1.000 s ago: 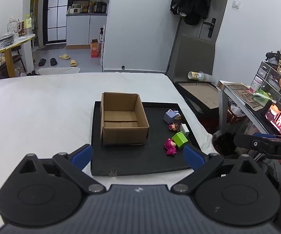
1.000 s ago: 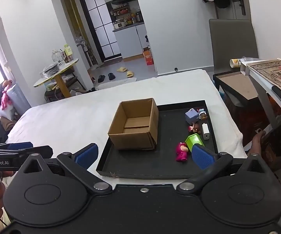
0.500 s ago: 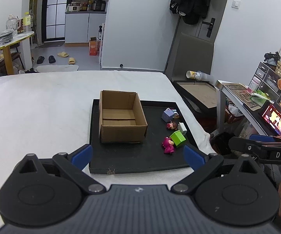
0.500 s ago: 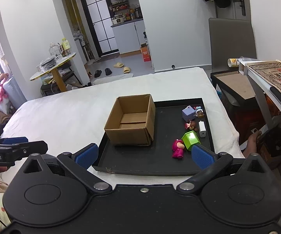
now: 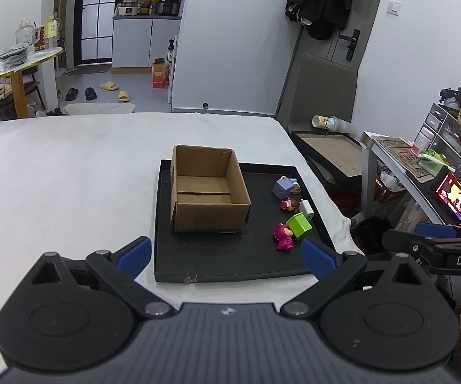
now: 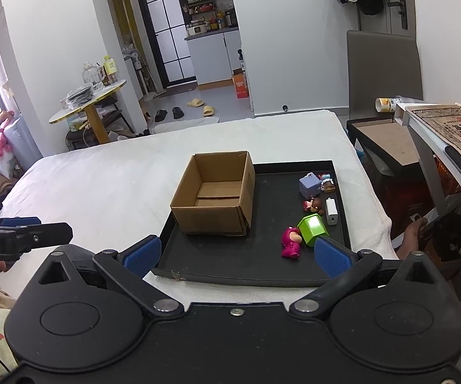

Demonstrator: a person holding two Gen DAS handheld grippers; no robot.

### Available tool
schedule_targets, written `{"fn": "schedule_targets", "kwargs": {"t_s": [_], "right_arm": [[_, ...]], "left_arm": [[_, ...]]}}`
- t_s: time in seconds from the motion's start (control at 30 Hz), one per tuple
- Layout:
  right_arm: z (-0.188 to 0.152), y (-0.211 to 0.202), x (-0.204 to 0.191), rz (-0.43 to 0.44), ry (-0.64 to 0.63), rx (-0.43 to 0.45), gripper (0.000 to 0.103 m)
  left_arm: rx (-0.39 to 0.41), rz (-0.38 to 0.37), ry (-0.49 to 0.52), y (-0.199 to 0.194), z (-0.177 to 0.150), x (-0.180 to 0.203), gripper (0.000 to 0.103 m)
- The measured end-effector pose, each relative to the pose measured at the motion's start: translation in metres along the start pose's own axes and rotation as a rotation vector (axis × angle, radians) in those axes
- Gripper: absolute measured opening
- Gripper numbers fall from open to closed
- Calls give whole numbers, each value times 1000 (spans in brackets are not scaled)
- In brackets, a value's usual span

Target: Organize rigid objects

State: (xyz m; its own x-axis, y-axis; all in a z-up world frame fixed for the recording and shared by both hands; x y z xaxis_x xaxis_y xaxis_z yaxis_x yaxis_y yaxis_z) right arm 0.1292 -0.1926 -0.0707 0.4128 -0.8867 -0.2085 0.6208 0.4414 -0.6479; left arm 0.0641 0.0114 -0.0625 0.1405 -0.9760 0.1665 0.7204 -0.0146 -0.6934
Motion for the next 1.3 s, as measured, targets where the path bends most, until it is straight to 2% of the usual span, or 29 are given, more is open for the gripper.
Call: {"fn": "schedule_targets", "kwargs": {"t_s": [1.3], "right_arm": [[-5,3,-1,-26,-3,-27,103]], "left_arm": [[-16,-22,39,11,8,6,99]]}}
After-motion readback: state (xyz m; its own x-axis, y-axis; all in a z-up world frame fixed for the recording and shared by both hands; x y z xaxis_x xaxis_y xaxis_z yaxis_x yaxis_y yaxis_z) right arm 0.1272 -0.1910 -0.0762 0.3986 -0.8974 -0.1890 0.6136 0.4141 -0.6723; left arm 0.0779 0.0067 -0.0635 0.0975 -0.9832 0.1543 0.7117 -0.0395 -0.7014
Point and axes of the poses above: each gripper's, at about its wrist camera, not at the fingertips, and y roughly the way its jaws point, x to its right, z to its top, the point moved 10 cm from there along y, roughly the way its jaws point, and after that the axes turned 3 degrees about -x, right-handed, at the moved point
